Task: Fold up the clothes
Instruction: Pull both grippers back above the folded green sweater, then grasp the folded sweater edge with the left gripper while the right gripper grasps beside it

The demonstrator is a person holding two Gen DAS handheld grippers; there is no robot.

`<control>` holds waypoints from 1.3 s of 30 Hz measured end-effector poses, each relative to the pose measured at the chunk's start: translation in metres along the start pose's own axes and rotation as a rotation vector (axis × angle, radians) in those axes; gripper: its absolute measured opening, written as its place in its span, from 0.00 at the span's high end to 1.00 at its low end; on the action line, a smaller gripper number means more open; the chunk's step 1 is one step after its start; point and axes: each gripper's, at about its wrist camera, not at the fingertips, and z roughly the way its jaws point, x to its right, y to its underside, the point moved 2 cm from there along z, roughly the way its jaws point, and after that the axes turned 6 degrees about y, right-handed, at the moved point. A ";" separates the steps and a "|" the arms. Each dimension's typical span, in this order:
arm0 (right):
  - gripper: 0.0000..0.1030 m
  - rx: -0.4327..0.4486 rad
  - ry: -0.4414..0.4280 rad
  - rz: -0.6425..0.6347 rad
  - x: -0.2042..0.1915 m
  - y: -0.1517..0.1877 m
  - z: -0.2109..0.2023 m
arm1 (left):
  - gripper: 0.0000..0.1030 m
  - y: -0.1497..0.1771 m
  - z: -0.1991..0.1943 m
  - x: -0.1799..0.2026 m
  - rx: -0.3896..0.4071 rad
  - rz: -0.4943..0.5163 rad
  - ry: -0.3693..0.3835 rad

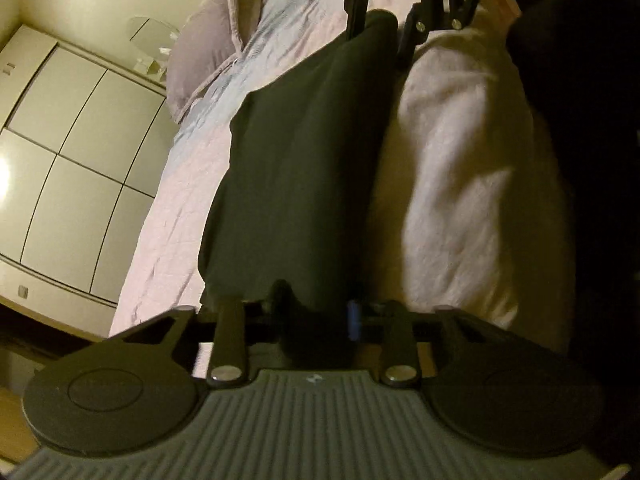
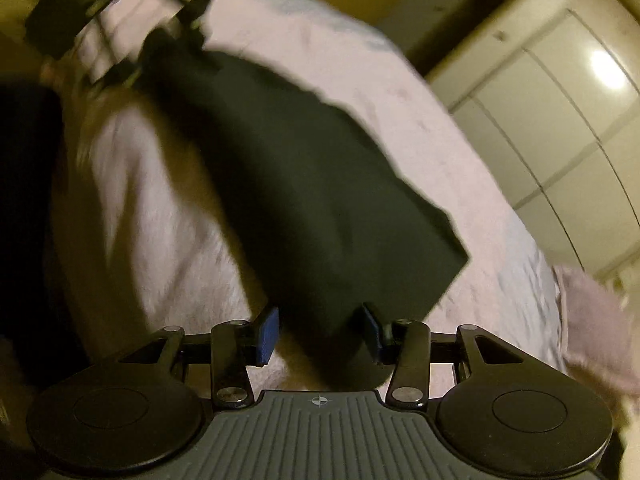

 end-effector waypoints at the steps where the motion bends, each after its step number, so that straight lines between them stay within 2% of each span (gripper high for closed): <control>1: 0.79 0.004 0.000 -0.025 0.001 0.004 0.000 | 0.82 0.002 -0.001 -0.003 0.007 -0.015 0.006; 5: 0.82 0.002 -0.013 -0.098 0.007 0.018 0.000 | 0.82 0.008 0.003 -0.008 0.018 -0.059 0.034; 8: 0.81 -0.018 -0.037 -0.088 0.006 0.019 0.004 | 0.80 0.009 0.003 -0.008 0.020 -0.123 0.056; 12: 0.79 -0.055 -0.023 -0.061 0.012 0.022 -0.001 | 0.74 0.015 -0.012 -0.023 0.020 -0.292 0.104; 14: 0.72 -0.098 -0.010 -0.006 0.022 0.026 -0.006 | 0.69 0.019 -0.021 -0.033 0.003 -0.396 0.114; 16: 0.54 -0.135 0.018 0.068 0.035 0.032 -0.014 | 0.68 0.022 -0.030 -0.042 -0.007 -0.510 0.117; 18: 0.42 -0.156 0.053 0.163 0.049 0.039 -0.026 | 0.68 0.024 -0.040 -0.047 -0.004 -0.610 0.122; 22: 0.35 -0.143 0.065 0.443 0.075 0.047 -0.060 | 0.64 0.023 -0.057 -0.047 -0.014 -0.739 0.116; 24: 0.31 -0.125 0.055 0.539 0.077 0.045 -0.070 | 0.62 0.020 -0.062 -0.045 -0.021 -0.788 0.112; 27: 0.29 -0.098 0.040 0.589 0.071 0.038 -0.072 | 0.62 0.017 -0.061 -0.041 -0.050 -0.831 0.116; 32: 0.29 -0.079 0.031 0.535 0.054 0.022 -0.066 | 0.62 0.015 -0.056 -0.031 -0.116 -0.818 0.118; 39: 0.29 -0.052 0.022 0.453 0.032 0.000 -0.056 | 0.62 0.016 -0.057 -0.025 -0.129 -0.802 0.118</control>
